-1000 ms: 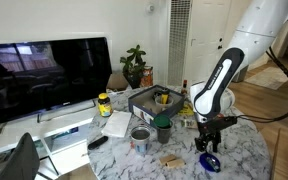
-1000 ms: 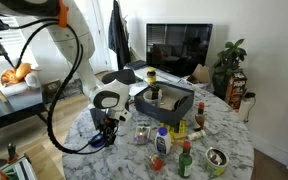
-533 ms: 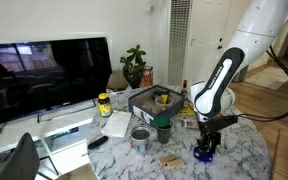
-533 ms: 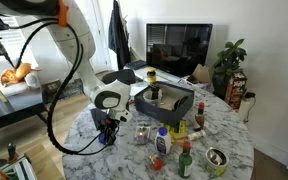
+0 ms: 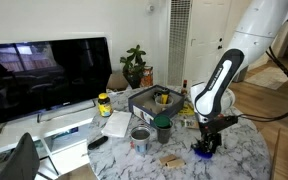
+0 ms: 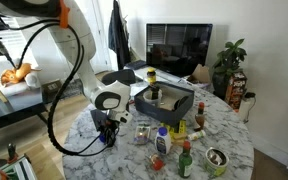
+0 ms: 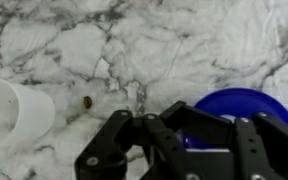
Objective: Put the green toy car on the blue lid, pick up the blue lid and put them on the green lid on the plastic cup
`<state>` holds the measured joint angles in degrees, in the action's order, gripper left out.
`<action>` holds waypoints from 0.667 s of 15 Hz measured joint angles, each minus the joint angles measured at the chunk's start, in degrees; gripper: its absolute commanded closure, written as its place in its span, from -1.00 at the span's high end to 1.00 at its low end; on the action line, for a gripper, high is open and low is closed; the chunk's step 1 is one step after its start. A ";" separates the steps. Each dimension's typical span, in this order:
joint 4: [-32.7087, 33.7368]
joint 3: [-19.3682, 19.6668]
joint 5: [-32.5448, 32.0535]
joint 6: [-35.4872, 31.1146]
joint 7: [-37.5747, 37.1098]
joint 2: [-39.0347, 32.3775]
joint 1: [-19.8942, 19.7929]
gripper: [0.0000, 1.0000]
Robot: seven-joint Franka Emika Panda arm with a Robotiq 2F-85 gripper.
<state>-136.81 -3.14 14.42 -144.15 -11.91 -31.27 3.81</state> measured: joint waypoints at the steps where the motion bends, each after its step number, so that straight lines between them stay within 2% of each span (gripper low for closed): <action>1: 0.00 0.00 -0.14 0.00 0.00 0.00 0.02 -1.00; 10: -0.58 0.93 -2.73 0.00 -0.48 1.37 0.85 -1.00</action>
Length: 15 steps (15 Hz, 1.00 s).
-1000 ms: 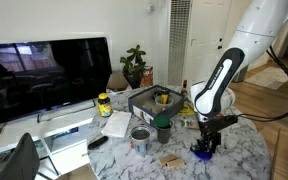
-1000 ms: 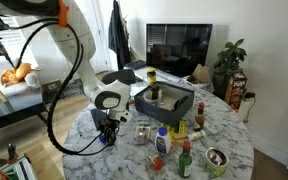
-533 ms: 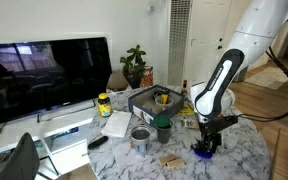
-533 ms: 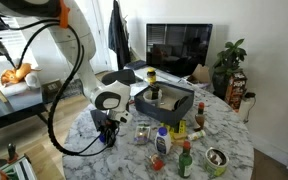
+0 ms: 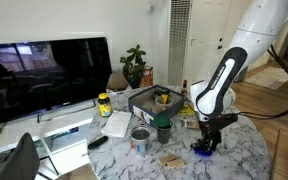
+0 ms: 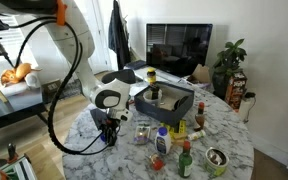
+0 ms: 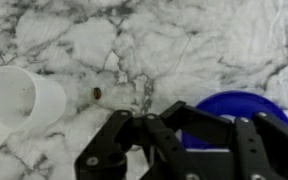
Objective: Put the green toy car on the blue lid, pick up the blue lid and put them on the green lid on the plastic cup
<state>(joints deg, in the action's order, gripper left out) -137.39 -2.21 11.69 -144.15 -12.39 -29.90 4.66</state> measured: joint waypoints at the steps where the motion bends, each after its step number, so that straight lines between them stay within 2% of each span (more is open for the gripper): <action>1: -0.28 0.18 -0.14 0.00 -0.04 0.52 0.14 -1.00; 4: -1.31 0.63 -0.55 0.00 -0.12 2.36 0.42 -1.00; 5: -1.54 0.71 -0.73 0.00 -0.18 2.90 0.46 -0.50; 6: -1.77 0.76 -0.84 0.00 -0.22 3.36 0.47 -0.48; 7: -1.98 0.77 -0.86 0.00 -0.23 3.69 0.47 -0.38; 14: -2.40 -0.07 -0.58 -0.11 0.09 3.50 0.32 0.67; 15: -2.41 -0.30 -0.50 -0.22 0.13 3.36 0.29 0.71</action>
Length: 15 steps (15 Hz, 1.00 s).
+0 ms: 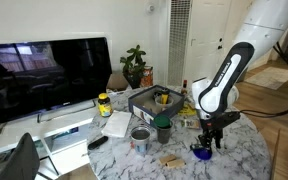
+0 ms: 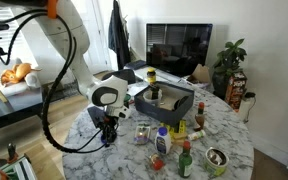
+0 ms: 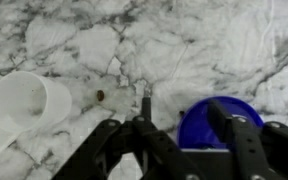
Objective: Put the green toy car on the blue lid, pick up the blue lid and put them on the green lid on the plastic cup
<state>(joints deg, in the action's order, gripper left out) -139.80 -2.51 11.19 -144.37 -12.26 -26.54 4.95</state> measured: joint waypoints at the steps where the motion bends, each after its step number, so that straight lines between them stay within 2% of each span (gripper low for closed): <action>1: 0.00 -0.24 0.15 -0.24 0.02 -0.14 -0.08 0.73; 2: 0.00 -0.50 0.41 -0.51 0.04 -0.29 -0.18 0.76; 4: 0.00 -0.86 1.23 -1.07 0.04 -0.61 -0.32 0.47; 6: 0.00 -0.97 2.13 -1.98 0.04 -1.04 -0.44 0.39; 7: 0.00 -0.97 2.61 -2.48 0.04 -1.29 -0.48 0.19; 9: 0.01 -1.06 3.85 -3.32 0.04 -1.80 -0.67 0.24; 10: 0.01 -1.17 4.50 -3.87 0.04 -2.04 -0.84 0.05; 11: 0.02 -1.31 5.17 -4.33 0.04 -2.25 -1.04 0.06; 12: 0.02 -1.50 5.72 -4.67 0.04 -2.38 -1.28 -0.03; 15: 0.05 -1.90 7.01 -4.93 0.04 -2.25 -1.91 -0.52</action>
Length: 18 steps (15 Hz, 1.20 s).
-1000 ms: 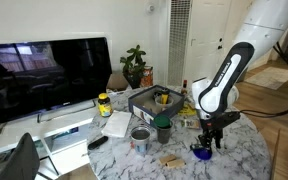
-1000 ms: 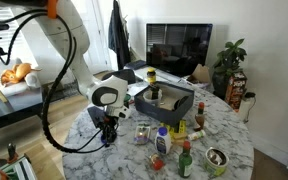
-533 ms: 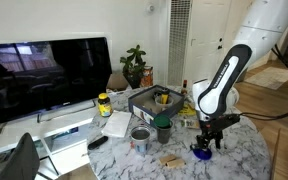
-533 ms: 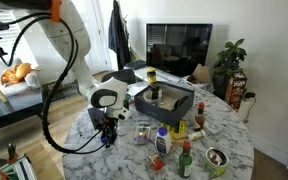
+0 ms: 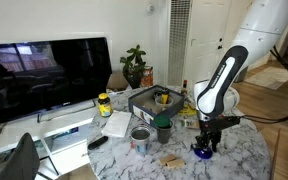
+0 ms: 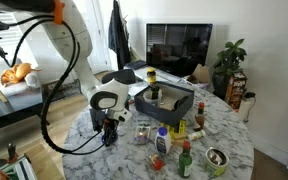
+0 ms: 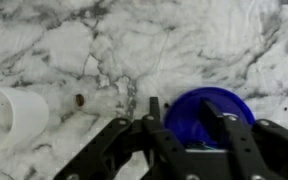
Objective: Put the green toy car on the blue lid, pick up the blue lid and put them on the green lid on the plastic cup
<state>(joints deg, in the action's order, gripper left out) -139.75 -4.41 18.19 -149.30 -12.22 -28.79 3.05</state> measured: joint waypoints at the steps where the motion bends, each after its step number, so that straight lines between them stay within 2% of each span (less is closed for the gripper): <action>1: -0.01 -0.01 0.30 0.00 0.00 0.12 -0.17 -0.64; 2: -0.08 0.00 0.43 0.00 0.00 0.25 -0.40 -0.80; 5: -0.08 0.00 0.56 0.00 0.00 0.33 -1.13 -0.99; 7: -0.07 -0.03 0.68 0.00 0.00 0.39 -1.43 -0.89; 11: -0.05 -0.11 0.81 0.00 0.00 0.38 -1.50 -1.00; 18: -0.21 -0.62 1.64 -1.19 1.39 0.48 -2.27 -0.99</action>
<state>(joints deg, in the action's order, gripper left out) -139.96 -5.04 19.84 -150.50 -10.83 -28.31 0.78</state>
